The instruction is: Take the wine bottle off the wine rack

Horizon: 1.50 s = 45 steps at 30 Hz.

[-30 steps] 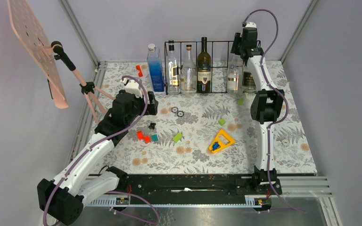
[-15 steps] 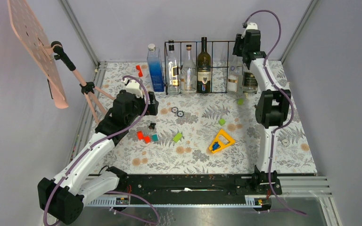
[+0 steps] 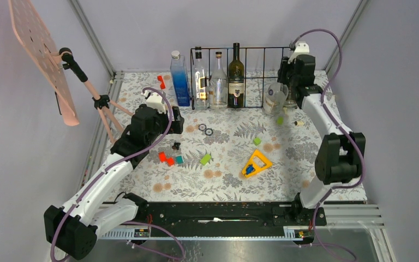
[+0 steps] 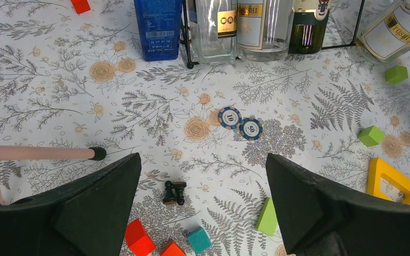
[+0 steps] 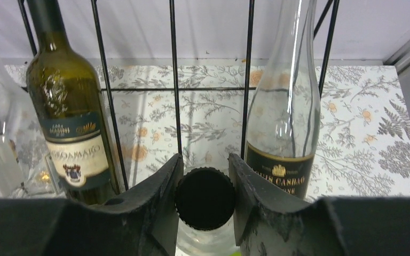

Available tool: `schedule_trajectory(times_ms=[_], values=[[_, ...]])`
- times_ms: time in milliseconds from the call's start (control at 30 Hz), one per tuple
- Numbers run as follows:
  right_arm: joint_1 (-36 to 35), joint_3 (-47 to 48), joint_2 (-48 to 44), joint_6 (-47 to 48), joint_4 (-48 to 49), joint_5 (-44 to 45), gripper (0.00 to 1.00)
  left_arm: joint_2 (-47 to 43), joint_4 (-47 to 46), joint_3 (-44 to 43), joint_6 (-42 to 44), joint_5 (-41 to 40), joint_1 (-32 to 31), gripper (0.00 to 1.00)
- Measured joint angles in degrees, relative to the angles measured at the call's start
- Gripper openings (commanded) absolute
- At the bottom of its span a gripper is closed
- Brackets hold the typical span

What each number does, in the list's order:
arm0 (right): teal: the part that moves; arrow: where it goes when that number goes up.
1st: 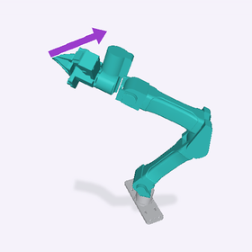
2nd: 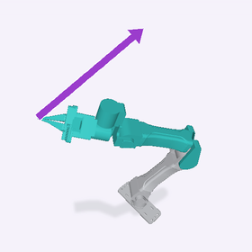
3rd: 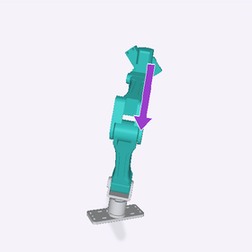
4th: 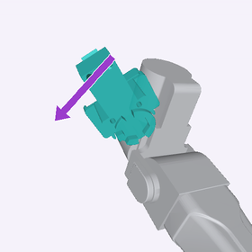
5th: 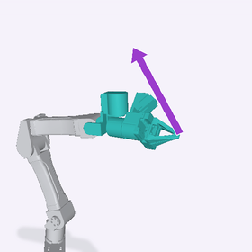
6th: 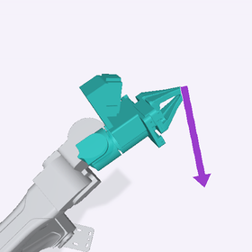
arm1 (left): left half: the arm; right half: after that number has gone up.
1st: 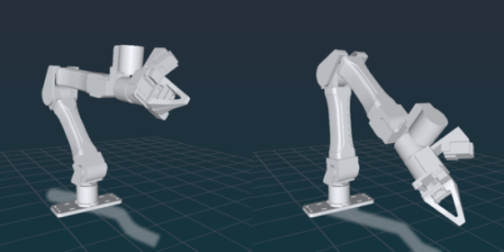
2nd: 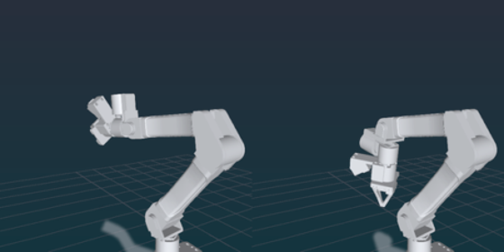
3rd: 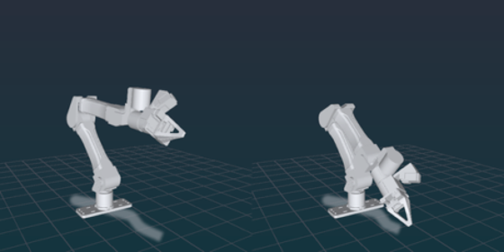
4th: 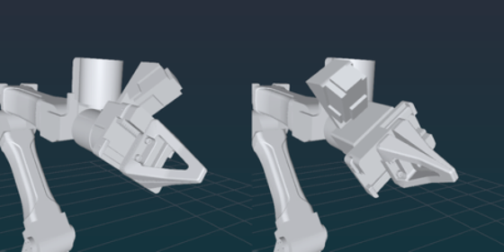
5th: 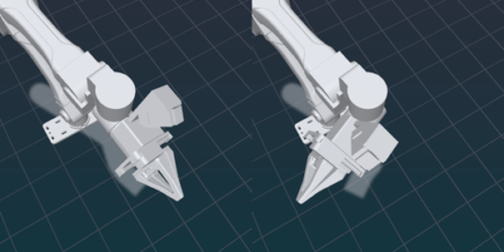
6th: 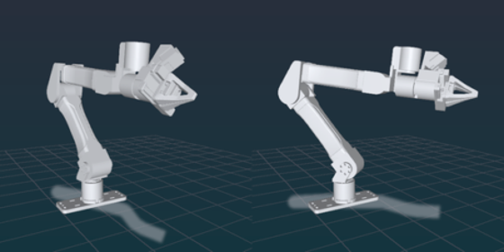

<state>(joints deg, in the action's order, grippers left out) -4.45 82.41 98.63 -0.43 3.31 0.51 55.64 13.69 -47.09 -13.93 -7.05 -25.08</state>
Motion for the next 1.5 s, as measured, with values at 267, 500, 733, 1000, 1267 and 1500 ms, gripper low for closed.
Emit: schedule_trajectory(times_ms=[267,500,733,1000,1267,1500], values=[[-1.7,-12.7,-11.6,2.4,2.0,0.9,0.00,0.6,0.0,0.0,0.0,1.1,0.0,0.95],[-4.3,-17.1,-19.9,3.0,0.7,2.5,0.00,0.7,0.0,0.0,-0.1,1.4,0.0,0.94],[-10.7,-17.8,-25.2,3.5,-1.3,4.7,0.00,0.7,0.0,0.0,-0.1,1.9,0.0,0.94],[-22.9,-18.4,-26.9,3.4,-3.0,5.9,0.00,0.7,0.0,0.0,-0.1,2.6,0.0,0.94],[-33.4,-21.6,-26.9,3.2,-3.2,5.3,0.00,0.7,0.0,0.0,-0.1,3.6,0.0,0.93],[-38.0,-26.6,-27.1,3.3,-0.9,1.7,0.00,0.7,-0.3,0.0,-0.1,4.8,0.0,0.93]])
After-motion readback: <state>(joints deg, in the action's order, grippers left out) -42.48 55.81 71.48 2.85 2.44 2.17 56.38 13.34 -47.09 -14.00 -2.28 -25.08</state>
